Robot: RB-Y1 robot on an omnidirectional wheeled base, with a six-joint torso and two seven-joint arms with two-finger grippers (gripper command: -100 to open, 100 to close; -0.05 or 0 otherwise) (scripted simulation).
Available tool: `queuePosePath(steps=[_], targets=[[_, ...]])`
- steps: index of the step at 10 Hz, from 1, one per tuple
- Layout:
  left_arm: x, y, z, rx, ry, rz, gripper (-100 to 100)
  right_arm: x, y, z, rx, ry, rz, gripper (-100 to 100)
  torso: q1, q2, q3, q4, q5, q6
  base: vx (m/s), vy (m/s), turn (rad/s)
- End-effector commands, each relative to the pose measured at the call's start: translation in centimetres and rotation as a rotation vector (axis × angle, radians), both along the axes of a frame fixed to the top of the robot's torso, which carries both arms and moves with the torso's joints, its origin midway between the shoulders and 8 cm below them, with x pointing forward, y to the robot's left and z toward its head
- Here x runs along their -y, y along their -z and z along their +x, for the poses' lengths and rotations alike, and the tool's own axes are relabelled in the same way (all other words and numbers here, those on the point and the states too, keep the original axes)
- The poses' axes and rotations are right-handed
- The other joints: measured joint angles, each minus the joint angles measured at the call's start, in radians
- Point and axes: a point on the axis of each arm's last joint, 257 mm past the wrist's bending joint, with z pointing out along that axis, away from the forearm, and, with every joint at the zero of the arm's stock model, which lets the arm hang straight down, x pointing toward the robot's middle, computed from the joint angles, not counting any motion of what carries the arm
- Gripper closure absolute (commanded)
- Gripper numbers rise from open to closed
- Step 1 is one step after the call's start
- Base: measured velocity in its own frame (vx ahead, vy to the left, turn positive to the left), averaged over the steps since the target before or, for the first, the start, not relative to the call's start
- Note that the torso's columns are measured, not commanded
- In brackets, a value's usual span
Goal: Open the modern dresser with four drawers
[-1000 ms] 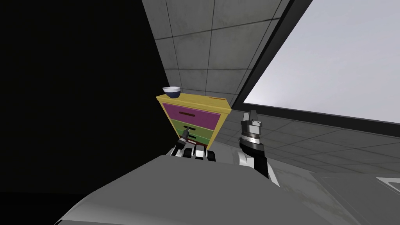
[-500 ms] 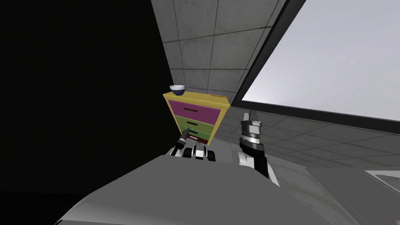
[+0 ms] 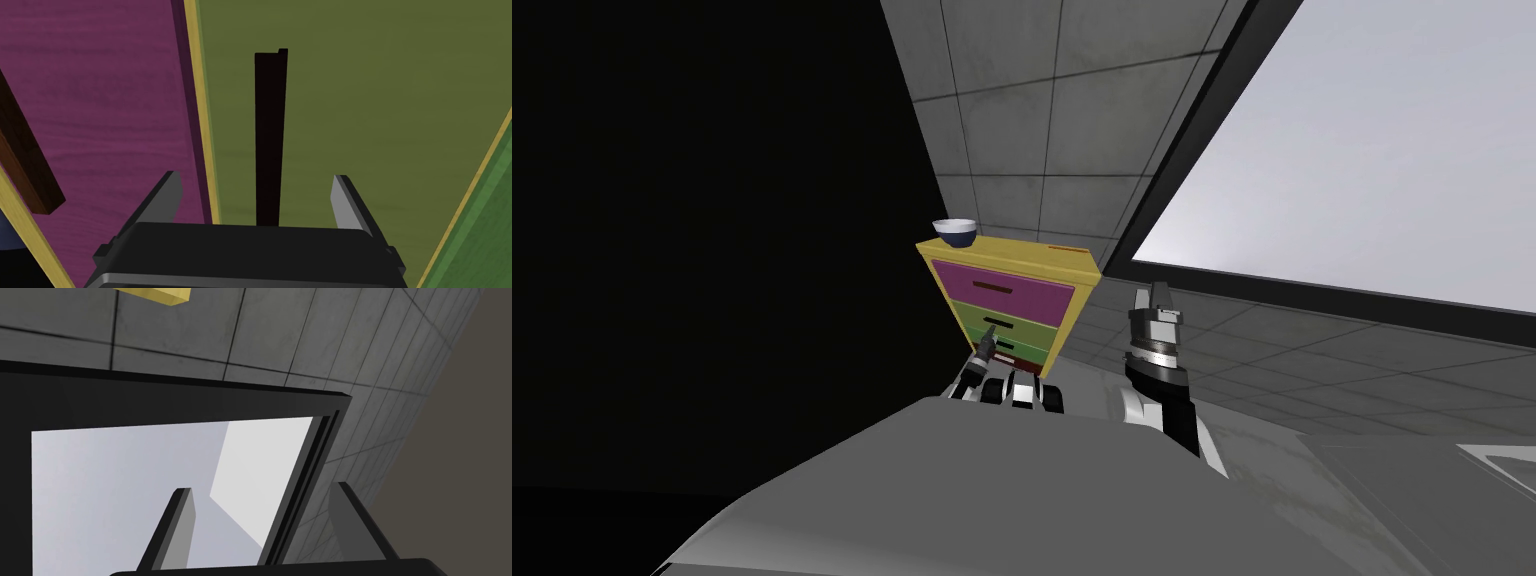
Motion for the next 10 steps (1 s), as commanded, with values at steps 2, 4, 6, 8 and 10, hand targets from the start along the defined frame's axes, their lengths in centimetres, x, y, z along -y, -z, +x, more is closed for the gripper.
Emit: queuePosePath(steps=[2, 4, 6, 8, 10], targets=[[-0.1, -0.2, 0.6, -0.001, -0.003, 0.001, -100, 0.0, 0.0, 0.0, 0.000, 0.000, 0.000, 0, 0.001, 0.007, 0.004, 0.002, 0.000, 0.000, 0.063, -0.025, -0.004], [0.0, -0.3, 0.7, 0.001, -0.003, 0.000, -100, 0.0, 0.0, 0.0, 0.000, 0.000, 0.000, 0, 0.000, 0.002, 0.002, 0.001, 0.000, 0.000, 0.049, -0.018, -0.005], [-0.1, 0.0, 0.4, -0.003, -0.003, 0.001, 100, 0.0, 0.0, 0.0, 0.000, 0.000, 0.000, 0, 0.001, 0.004, 0.002, 0.001, 0.000, 0.000, -0.027, 0.013, 0.005], [-0.1, -0.4, 0.3, 0.000, 0.004, 0.001, 100, 0.0, 0.0, 0.0, 0.000, 0.000, 0.000, 0, -0.001, 0.006, 0.003, 0.001, 0.000, 0.000, -0.154, 0.010, 0.032], [0.0, -0.8, 0.4, 0.000, 0.009, 0.001, 100, 0.0, 0.0, 0.0, 0.000, 0.000, 0.000, 0, 0.001, 0.004, 0.002, 0.001, 0.000, 0.000, -0.169, 0.038, 0.019]])
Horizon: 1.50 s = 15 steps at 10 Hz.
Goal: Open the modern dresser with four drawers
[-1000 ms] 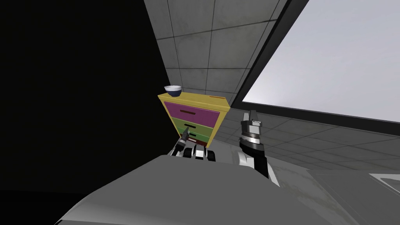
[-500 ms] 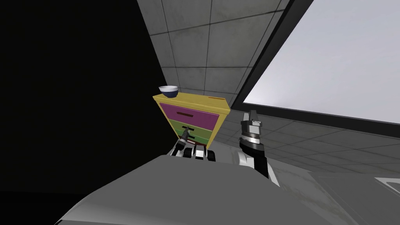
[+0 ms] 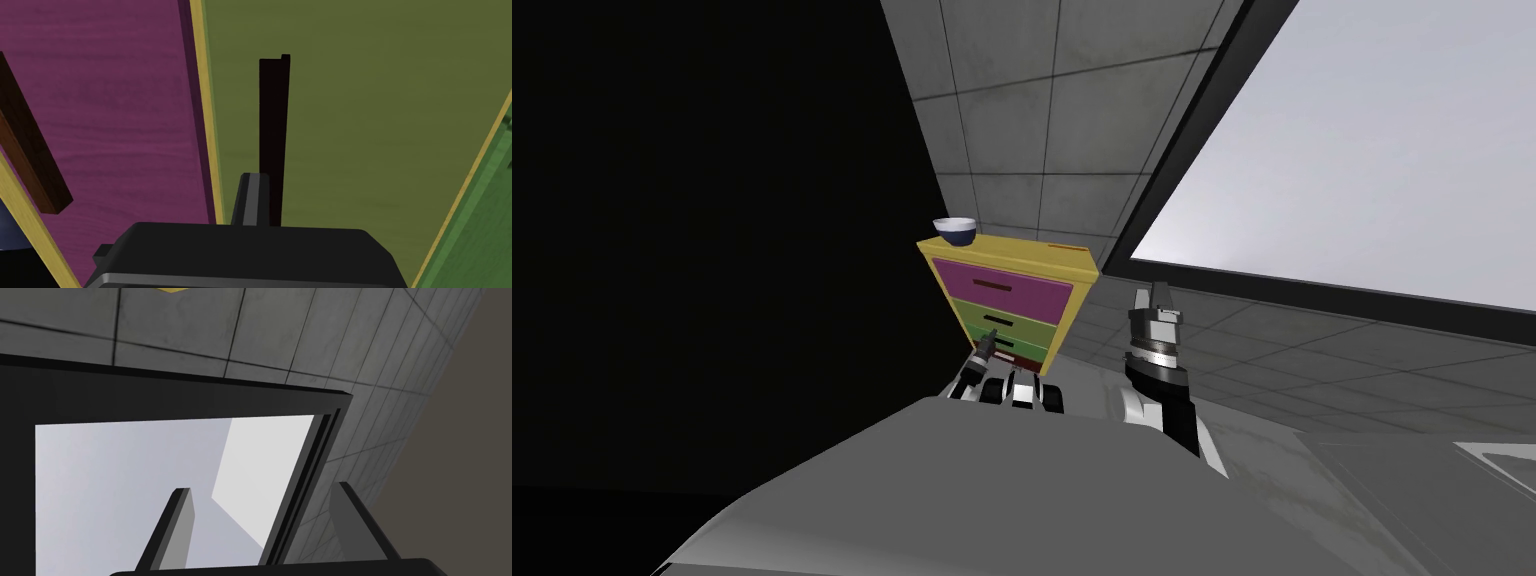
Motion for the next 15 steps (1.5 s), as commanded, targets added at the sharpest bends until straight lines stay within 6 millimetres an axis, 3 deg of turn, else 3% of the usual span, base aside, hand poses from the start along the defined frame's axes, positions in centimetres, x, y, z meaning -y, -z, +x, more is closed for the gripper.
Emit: queuePosePath(steps=[1, 2, 6, 10, 11, 15], targets=[[0.0, -0.2, 0.0, 0.000, 0.002, 0.000, 100, 0.0, 0.0, 0.0, 0.000, 0.000, 0.000, 0, -0.001, -0.004, -0.002, -0.001, 0.000, 0.000, -0.070, 0.012, 0.002], [-0.1, 0.3, -0.5, -0.002, -0.001, -0.001, -100, 0.0, 0.0, 0.0, 0.000, 0.000, 0.000, 0, -0.003, -0.009, -0.005, -0.002, -0.001, 0.000, 0.070, -0.012, -0.028], [-0.2, 1.2, -1.6, -0.004, -0.008, -0.002, -100, 0.0, 0.0, 0.0, 0.000, 0.000, 0.000, 0, -0.002, -0.005, -0.003, -0.002, -0.001, 0.000, 0.163, -0.029, -0.019], [-0.3, 0.4, -0.3, -0.001, -0.008, -0.001, -100, 0.0, 0.0, 0.0, 0.000, 0.000, 0.000, 0, -0.002, -0.001, 0.000, 0.000, 0.000, 0.000, 0.057, -0.014, -0.005], [-0.2, 0.9, -1.2, -0.003, -0.007, -0.002, 100, 0.0, 0.0, 0.0, 0.000, 0.000, 0.000, 0, -0.001, -0.001, -0.001, -0.001, 0.000, 0.000, -0.041, 0.018, 0.014], [-0.2, 0.1, -1.0, -0.002, 0.003, 0.000, 100, 0.0, 0.0, 0.0, 0.000, 0.000, 0.000, 0, 0.000, 0.004, 0.002, 0.002, -0.001, -0.001, -0.131, 0.020, 0.022]])
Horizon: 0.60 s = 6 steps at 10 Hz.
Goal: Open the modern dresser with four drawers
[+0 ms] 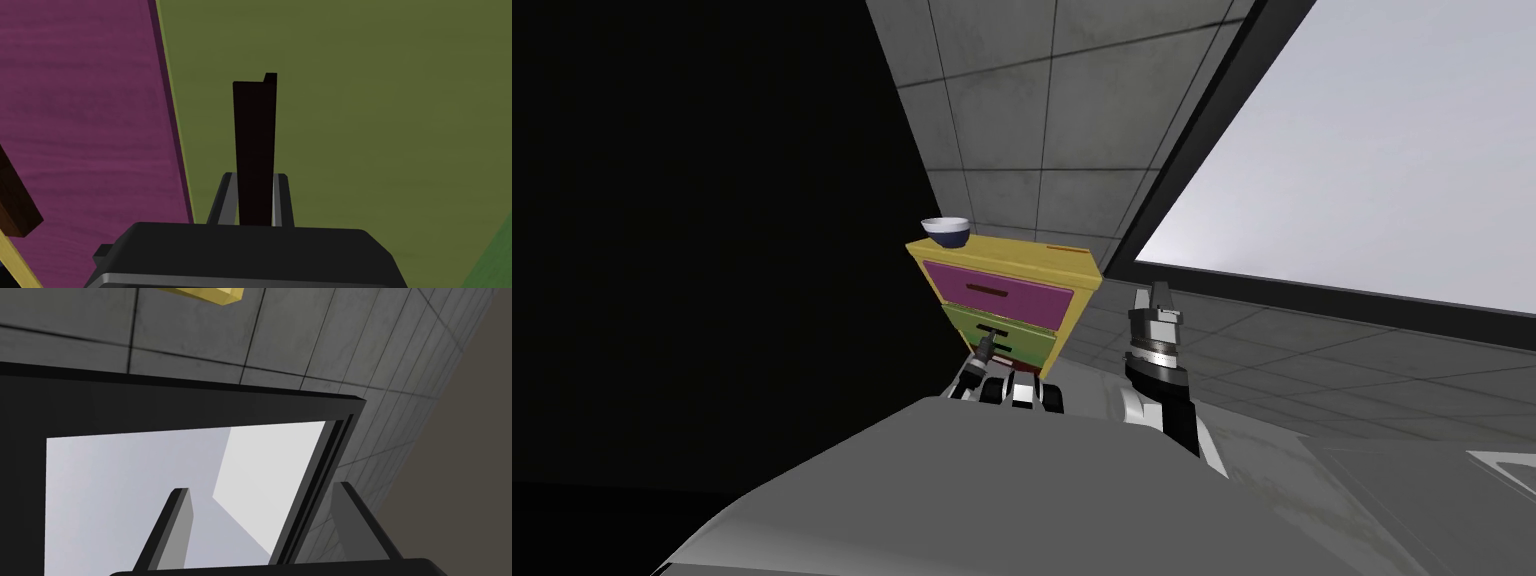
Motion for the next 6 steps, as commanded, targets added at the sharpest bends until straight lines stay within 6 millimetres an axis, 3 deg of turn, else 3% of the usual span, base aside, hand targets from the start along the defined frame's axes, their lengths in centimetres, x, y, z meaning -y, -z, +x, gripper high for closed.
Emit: queuePosePath(steps=[1, 5, 6], targets=[[-0.1, -0.6, -0.1, 0.004, 0.006, 0.001, 100, 0.0, 0.0, 0.0, 0.000, 0.000, 0.000, 0, -0.001, 0.000, -0.001, 0.001, -0.001, 0.000, -0.207, 0.033, 0.028], [0.0, -0.3, -1.2, -0.004, 0.016, 0.001, 100, 0.0, 0.0, 0.0, 0.000, 0.000, 0.000, 0, -0.001, -0.003, -0.002, 0.000, -0.001, 0.000, -0.149, 0.031, 0.022], [-0.2, -0.8, -0.4, -0.018, 0.017, 0.005, -100, 0.0, 0.0, 0.0, 0.000, 0.000, 0.000, 0, -0.001, -0.002, -0.002, 0.001, -0.001, 0.000, -0.113, 0.005, 0.020]])
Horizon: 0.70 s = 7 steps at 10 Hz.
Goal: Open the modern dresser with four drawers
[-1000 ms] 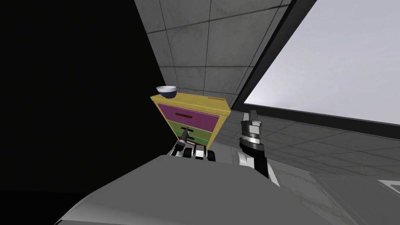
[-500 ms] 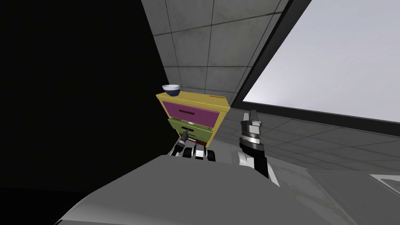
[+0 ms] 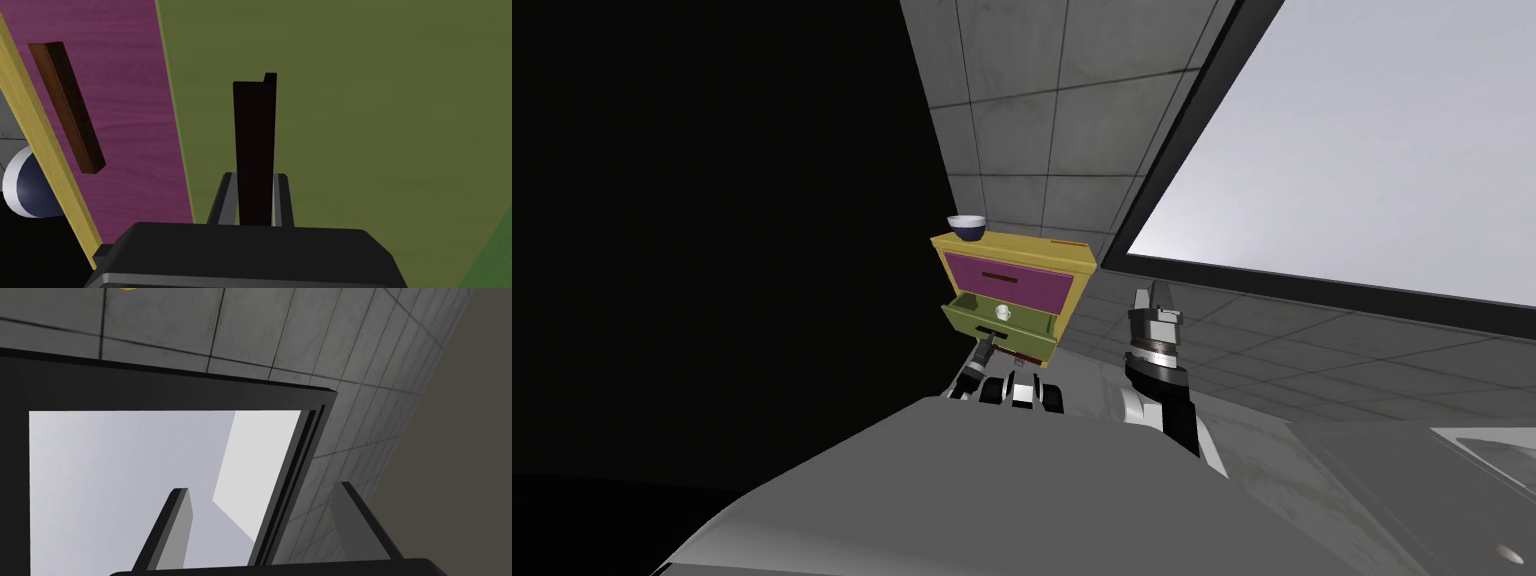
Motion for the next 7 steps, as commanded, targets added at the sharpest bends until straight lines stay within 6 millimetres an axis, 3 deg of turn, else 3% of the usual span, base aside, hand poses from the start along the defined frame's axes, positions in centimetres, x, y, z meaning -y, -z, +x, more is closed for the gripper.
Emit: queuePosePath(steps=[1, 7], targets=[[-0.2, -1.6, 1.2, 0.001, 0.003, 0.000, -100, 0.0, 0.0, 0.0, 0.000, 0.000, 0.000, 0, -0.002, -0.005, -0.003, -0.002, 0.000, 0.001, -0.038, -0.015, 0.015], [-0.4, -4.4, 3.0, 0.000, 0.009, 0.000, -100, 0.0, 0.0, 0.0, 0.000, 0.000, 0.000, 0, -0.001, -0.004, -0.001, -0.002, 0.001, 0.002, -0.016, -0.011, 0.007]])
